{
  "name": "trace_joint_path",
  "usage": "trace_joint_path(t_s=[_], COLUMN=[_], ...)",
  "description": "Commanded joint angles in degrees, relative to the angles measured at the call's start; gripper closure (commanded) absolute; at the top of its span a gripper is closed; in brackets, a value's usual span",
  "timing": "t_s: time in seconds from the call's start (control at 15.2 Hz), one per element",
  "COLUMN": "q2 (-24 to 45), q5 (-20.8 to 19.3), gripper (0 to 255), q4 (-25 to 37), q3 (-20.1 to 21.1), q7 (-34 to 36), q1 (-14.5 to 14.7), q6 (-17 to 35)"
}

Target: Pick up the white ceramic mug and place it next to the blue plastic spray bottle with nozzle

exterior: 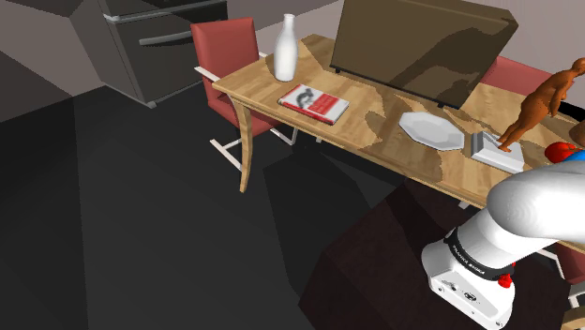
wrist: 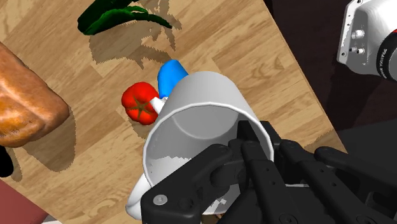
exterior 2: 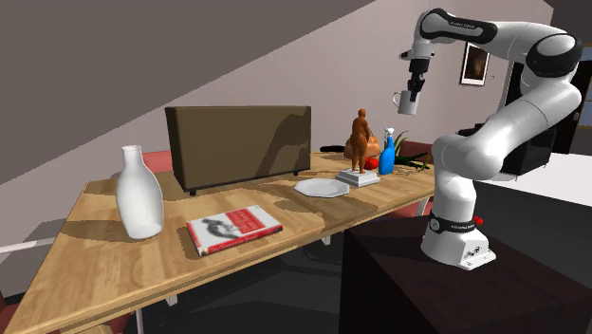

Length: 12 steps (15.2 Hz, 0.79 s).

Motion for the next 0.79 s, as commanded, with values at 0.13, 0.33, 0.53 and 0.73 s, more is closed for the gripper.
trace_joint_path(t_s=[0.13, 0.33, 0.53, 0.73], q2=[0.87, -0.58, -1.93, -3.20], q5=[-2.90, -3.62, -4.37, -5.16], gripper=[255, 255, 255, 255], q4=[6.07, 3.05, 0.18, -2.56], q3=[-5.15, -5.40, -5.78, -6.29], q7=[-6.19, -5.59, -5.06, -4.57], q1=[1.75, 0.92, 0.13, -0.59], q6=[-1.11, 0.53, 2.15, 3.75])
